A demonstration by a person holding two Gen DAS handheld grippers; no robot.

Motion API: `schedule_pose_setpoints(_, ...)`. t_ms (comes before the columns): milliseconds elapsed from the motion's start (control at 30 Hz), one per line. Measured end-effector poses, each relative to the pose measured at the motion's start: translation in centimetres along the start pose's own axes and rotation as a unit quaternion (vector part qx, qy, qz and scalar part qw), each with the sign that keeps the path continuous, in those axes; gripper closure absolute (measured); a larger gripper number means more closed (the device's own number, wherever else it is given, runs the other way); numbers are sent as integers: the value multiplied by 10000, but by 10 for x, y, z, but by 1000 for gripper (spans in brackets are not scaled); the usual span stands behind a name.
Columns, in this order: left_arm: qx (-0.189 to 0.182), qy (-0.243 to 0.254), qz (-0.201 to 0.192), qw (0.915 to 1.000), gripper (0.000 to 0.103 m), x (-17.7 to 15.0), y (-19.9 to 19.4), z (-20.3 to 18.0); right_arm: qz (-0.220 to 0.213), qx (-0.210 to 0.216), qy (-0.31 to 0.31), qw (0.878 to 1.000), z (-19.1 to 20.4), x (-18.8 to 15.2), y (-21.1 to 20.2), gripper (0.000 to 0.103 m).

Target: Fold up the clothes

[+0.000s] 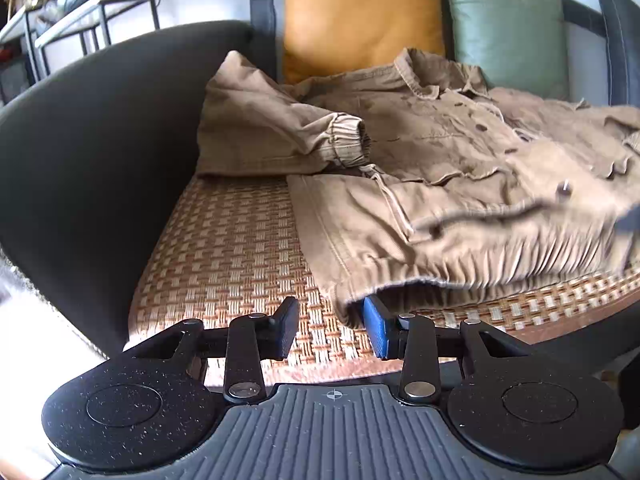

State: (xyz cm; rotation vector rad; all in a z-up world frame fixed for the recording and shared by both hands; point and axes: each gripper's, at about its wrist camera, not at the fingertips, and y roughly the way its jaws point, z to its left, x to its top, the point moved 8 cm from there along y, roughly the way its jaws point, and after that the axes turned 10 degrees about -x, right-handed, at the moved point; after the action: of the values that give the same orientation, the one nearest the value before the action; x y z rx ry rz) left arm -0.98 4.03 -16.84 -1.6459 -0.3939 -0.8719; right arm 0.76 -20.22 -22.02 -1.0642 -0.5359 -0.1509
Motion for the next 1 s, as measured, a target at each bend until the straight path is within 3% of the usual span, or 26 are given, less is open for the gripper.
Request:
schedule_pose_setpoints(67, -112, -32, -154, 9998, 50, 8, -11, -5, 236, -158, 58, 9996, -3, -11, 19, 97)
schedule_pose_setpoints(133, -288, 8, -344, 9990, 48, 21, -20, -17, 104, -107, 199, 9997, -5, -13, 20, 96)
schedule_pose_setpoints(233, -534, 220, -589, 9966, 44, 45, -21, -41, -132, -110, 151, 9997, -6, -14, 3, 85)
schedule_pose_setpoints(400, -840, 310, -755, 9931, 39, 84, 10, -83, -809, -232, 338, 9959, -20, -1, -38, 78)
schedule_pose_setpoints(500, -922, 432, -679, 9925, 39, 101, 38, -112, -951, -543, 375, 9933, -32, 0, -45, 67)
schedule_pose_setpoints(667, -1314, 615, -259, 9891, 39, 112, 82, -156, -1014, -839, 483, 9901, -43, -12, -41, 64)
schedule_pose_setpoints(833, -1914, 664, 33, 9793, 38, 123, 108, -194, -1070, -1025, 314, 9885, -39, -18, -36, 61)
schedule_pose_setpoints(1000, -1934, 578, 527, 9780, 34, 123, 146, -211, -1035, -1253, -81, 9867, -32, -24, -28, 52)
